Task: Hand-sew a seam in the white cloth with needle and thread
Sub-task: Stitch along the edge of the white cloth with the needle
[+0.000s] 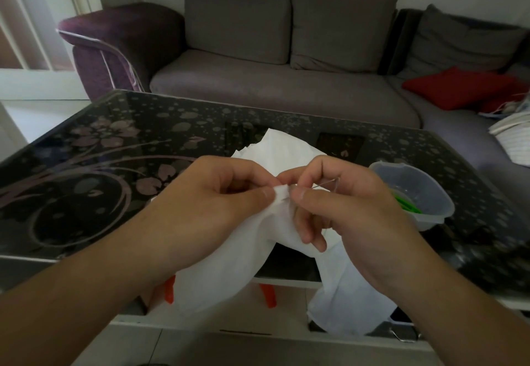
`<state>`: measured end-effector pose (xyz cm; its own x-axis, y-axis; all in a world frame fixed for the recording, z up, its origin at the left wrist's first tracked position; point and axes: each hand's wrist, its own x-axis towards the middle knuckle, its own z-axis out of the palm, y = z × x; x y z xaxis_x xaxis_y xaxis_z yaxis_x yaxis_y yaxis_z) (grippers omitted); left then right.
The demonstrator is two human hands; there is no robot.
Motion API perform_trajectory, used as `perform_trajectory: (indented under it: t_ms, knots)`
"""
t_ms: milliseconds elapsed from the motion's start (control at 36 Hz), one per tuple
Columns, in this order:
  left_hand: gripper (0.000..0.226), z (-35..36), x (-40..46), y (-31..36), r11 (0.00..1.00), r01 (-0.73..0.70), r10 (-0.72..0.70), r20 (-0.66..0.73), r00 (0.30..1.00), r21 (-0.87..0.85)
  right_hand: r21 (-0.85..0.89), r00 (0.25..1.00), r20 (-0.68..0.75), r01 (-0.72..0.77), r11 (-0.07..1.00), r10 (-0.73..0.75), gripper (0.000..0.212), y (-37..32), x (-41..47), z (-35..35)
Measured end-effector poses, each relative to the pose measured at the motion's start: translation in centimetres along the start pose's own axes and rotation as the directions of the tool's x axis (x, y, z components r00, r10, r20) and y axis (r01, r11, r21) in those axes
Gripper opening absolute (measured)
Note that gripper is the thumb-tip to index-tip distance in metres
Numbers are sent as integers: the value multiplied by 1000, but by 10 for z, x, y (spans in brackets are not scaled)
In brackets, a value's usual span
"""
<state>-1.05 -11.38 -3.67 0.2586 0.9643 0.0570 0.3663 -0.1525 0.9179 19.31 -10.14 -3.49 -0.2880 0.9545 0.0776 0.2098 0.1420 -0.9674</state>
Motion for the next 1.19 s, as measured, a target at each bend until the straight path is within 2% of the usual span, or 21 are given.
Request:
perform_trajectory:
  t_ms: [111,528,1195]
  knots:
    - [21,-1,-1,1,1000,2,-2,3,1000,5,15,999,31,10,1000,-11,12,2,2,-1]
    - [21,-1,0,0,1000,-1,1,6,1000,-7,111,1000,2,31,993,-31,7,7,6,0]
    - [19,5,2,0,1000,4,-4,-34,999,-1,82,999,-40,37,996,-34,11,6,5,0]
